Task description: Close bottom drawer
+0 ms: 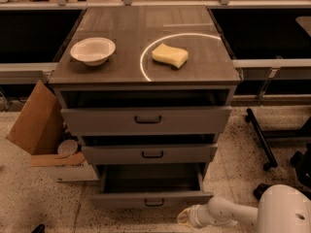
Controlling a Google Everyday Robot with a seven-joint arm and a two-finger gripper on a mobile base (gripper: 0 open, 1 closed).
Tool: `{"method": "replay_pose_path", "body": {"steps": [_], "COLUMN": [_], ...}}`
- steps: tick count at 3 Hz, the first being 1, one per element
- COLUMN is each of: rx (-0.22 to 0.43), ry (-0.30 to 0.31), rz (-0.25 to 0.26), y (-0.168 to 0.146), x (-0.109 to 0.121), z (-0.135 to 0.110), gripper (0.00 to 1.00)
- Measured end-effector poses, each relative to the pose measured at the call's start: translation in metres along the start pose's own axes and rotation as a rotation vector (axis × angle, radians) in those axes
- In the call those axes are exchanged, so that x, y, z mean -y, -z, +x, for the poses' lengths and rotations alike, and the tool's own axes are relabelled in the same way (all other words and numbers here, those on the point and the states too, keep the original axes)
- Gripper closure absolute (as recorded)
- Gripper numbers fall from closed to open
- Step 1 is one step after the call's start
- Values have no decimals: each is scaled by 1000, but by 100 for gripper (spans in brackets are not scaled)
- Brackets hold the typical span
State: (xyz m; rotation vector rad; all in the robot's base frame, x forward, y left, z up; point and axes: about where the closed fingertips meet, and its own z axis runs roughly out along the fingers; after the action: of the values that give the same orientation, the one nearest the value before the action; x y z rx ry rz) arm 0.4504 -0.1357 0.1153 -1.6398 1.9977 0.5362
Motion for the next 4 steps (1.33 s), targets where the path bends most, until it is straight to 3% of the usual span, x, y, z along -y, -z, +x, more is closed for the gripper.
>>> {"method": "replay_pose_path", "body": {"steps": [1,4], "rx": [0,-14], "ry": [-1,50], "rz": [7,101], "y": [-2,0], "x": [3,54], "z": [0,-15], "gripper": [100,100]}}
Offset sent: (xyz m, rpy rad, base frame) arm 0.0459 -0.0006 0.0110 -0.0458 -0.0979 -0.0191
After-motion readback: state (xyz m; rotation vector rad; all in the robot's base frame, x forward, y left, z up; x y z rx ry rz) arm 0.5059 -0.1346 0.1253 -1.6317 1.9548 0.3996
